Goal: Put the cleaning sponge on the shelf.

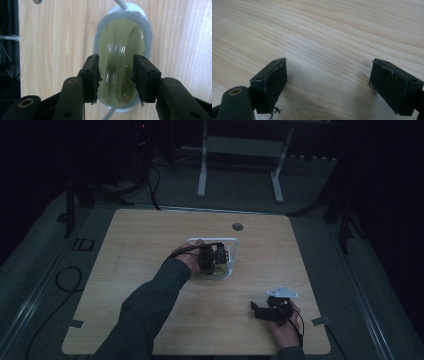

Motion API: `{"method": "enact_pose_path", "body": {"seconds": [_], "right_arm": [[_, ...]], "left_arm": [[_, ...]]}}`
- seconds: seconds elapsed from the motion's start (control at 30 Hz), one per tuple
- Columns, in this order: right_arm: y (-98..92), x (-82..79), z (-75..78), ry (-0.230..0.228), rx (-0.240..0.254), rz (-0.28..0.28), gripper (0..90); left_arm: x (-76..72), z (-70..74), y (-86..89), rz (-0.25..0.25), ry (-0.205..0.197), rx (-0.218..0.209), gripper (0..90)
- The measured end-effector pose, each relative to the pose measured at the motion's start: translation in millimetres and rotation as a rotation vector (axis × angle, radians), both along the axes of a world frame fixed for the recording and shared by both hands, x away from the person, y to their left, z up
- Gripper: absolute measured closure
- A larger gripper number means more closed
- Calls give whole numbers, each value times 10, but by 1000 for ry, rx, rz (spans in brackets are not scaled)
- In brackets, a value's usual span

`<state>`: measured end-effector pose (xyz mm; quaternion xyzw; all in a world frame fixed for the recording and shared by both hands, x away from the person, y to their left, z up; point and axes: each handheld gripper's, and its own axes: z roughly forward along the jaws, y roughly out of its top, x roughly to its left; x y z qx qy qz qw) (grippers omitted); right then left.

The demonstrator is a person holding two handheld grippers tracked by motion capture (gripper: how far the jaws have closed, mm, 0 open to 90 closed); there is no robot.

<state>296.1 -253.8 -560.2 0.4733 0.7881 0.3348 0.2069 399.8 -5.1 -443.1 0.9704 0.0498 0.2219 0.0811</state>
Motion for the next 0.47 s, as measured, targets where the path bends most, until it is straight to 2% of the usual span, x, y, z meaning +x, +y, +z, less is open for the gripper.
{"method": "enact_pose_path", "body": {"seconds": [0.1, 0.27, 0.33, 0.37, 0.4, 0.47], "right_arm": [[0, 0, 0, 0, 0, 0, 140], [1, -1, 0, 1, 1, -1, 140], [1, -1, 0, 1, 0, -1, 140], [1, -1, 0, 1, 0, -1, 140], [1, -1, 0, 1, 0, -1, 140], [1, -1, 0, 1, 1, -1, 140]], "left_arm": [[-8, 28, 29, 6, 1, -7, 593], [-82, 168, 160, 25, 34, -68, 600], [-115, 215, 209, 35, 35, -95, 605], [-115, 215, 209, 35, 35, -95, 605], [-153, 277, 268, 41, 34, -121, 605], [-172, 312, 298, 46, 32, -131, 605]]}}
